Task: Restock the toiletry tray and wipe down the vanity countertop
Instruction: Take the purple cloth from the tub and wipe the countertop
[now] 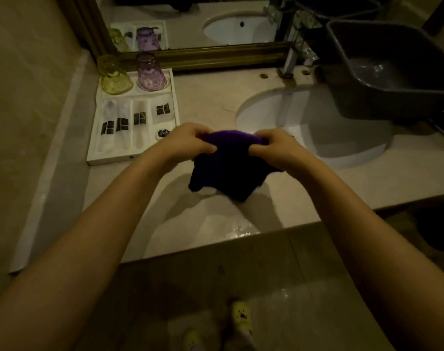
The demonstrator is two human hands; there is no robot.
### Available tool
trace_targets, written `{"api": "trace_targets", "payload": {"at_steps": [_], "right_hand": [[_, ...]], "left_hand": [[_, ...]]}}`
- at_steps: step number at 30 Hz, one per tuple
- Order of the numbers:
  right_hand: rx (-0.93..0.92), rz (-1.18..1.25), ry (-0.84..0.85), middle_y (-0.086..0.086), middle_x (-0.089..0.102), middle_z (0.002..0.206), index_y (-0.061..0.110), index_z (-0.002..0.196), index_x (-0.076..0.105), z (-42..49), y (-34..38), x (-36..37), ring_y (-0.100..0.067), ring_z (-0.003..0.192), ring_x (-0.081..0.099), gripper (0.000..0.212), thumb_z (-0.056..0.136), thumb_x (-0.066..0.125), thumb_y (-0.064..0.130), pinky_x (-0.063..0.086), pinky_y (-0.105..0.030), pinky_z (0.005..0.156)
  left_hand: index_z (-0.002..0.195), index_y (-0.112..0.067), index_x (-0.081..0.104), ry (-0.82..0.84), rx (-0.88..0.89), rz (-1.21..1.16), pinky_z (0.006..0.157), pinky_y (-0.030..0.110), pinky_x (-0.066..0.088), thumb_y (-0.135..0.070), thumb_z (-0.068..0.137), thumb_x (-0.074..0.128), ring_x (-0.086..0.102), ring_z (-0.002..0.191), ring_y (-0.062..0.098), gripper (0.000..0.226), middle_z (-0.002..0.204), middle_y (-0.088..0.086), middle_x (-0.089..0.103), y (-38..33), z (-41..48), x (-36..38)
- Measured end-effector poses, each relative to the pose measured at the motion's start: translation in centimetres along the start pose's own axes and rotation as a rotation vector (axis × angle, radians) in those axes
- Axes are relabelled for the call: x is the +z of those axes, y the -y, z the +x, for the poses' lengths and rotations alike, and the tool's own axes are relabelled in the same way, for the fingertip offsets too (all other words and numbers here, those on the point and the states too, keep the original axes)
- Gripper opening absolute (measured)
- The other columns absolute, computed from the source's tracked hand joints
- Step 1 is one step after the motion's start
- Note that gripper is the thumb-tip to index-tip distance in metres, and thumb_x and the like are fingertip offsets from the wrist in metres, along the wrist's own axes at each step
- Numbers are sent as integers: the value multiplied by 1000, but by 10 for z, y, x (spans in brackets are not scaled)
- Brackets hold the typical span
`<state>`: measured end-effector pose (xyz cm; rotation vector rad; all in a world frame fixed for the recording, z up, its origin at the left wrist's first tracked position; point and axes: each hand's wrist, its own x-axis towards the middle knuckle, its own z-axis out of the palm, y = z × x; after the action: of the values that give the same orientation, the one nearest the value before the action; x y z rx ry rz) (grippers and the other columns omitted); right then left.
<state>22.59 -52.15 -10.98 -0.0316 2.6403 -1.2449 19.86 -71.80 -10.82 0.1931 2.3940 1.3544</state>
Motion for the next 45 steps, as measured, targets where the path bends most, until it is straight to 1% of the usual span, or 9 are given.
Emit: {"api": "trace_targets", "payload": {"at_steps": [5, 9, 14, 17, 19, 22, 25, 30, 45], "right_hand": [[-153, -47, -59, -4, 61, 78, 11, 94, 63, -12, 3, -11, -14, 72, 57, 11, 84, 59, 10, 48, -25, 66], [-147, -290, -18, 3, 57, 88, 16, 98, 66, -26, -29, 18, -11, 82, 54, 15, 84, 62, 16, 50, -32, 78], [-78, -463, 252, 3, 42, 119, 31, 111, 54, -51, -76, 47, -11, 109, 31, 47, 75, 56, 61, 33, -34, 97], [-200, -454, 21, 1, 42, 130, 29, 125, 45, -35, -70, 59, -16, 120, 34, 61, 79, 40, 69, 30, -37, 102], [-239, -520, 38, -4, 29, 150, 29, 142, 29, -16, -61, 77, -25, 140, 19, 64, 87, 31, 64, 15, -46, 114], [-216, -693, 191, -9, -7, 158, 37, 147, 1, -7, -57, 116, -32, 143, -15, 71, 87, 21, 68, -12, -55, 114], [-295, -775, 143, -10, -13, 157, 39, 146, -5, -28, -65, 145, -34, 141, -21, 75, 82, 13, 74, -20, -54, 110], [-308, -763, 68, -1, -4, 158, 44, 144, 3, -37, -78, 139, -23, 141, -18, 66, 84, 7, 69, -14, -49, 114], [-182, -744, 18, -7, 0, 159, 36, 147, 8, 97, -56, 113, -32, 145, -5, 60, 92, 17, 59, -5, -54, 116]], "left_hand": [[100, -26, 61, -119, 253, 79, 56, 6, 46, -7, 83, 57, 56, 73, -10, 25, 84, -15, 58, -4, -17, 5], [108, -17, 62, -49, 271, 214, 70, 12, 38, -4, 82, 59, 51, 87, 9, 29, 102, -2, 59, 35, -32, 32], [106, -28, 63, 231, 291, 256, 77, 4, 39, -9, 85, 59, 50, 99, -6, 29, 115, -6, 57, 81, -51, 35], [111, -31, 60, -216, 192, 163, 84, 12, 42, -14, 91, 50, 51, 107, 0, 28, 122, -6, 55, 104, -49, 13], [126, -21, 52, -505, 89, 345, 102, 36, 38, -19, 93, 45, 45, 123, 20, 33, 133, 6, 53, 123, -43, 1], [140, -23, 33, -496, -47, 598, 114, 49, 17, -37, 95, 36, 22, 140, 26, 48, 151, 8, 31, 149, -39, -1], [145, -28, 14, -410, -113, 748, 116, 48, 0, -50, 93, 23, 2, 144, 21, 57, 157, 4, 10, 174, -36, 7], [145, -32, 6, -422, -103, 827, 114, 46, -5, -55, 91, 12, -3, 144, 18, 59, 158, 1, 4, 188, -31, 8], [145, -34, 2, -407, -122, 841, 113, 47, -9, -54, 91, 8, -9, 144, 15, 58, 158, -2, -1, 188, -29, 9]]}}
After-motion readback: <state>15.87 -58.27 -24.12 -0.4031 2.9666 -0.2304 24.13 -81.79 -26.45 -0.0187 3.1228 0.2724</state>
